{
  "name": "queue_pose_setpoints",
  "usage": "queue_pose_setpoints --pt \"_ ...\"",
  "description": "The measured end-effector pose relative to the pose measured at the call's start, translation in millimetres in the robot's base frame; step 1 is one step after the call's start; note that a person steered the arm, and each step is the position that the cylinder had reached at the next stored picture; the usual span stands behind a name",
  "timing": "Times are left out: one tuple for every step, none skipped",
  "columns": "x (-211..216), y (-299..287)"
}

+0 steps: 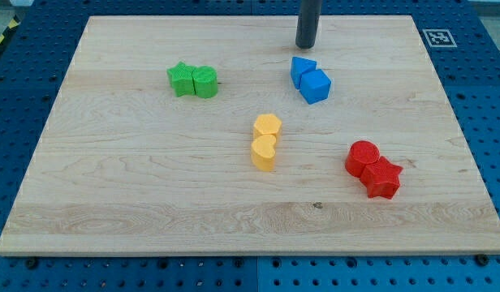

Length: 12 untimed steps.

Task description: Move your arm to the center

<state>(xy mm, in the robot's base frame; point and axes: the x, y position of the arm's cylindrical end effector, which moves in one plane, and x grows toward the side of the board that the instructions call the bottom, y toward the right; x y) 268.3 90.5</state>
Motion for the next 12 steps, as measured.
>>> queue_pose_setpoints --pt "0 0" --pt "0 -4" --pt "0 -17" --pt "0 -28" --pt "0 -31" --pt "0 -31" --pt "0 -31" --pt "5 -27" --pt "11 -25" --pt "11 -25" --pt "18 -31" --pt "38 -53"
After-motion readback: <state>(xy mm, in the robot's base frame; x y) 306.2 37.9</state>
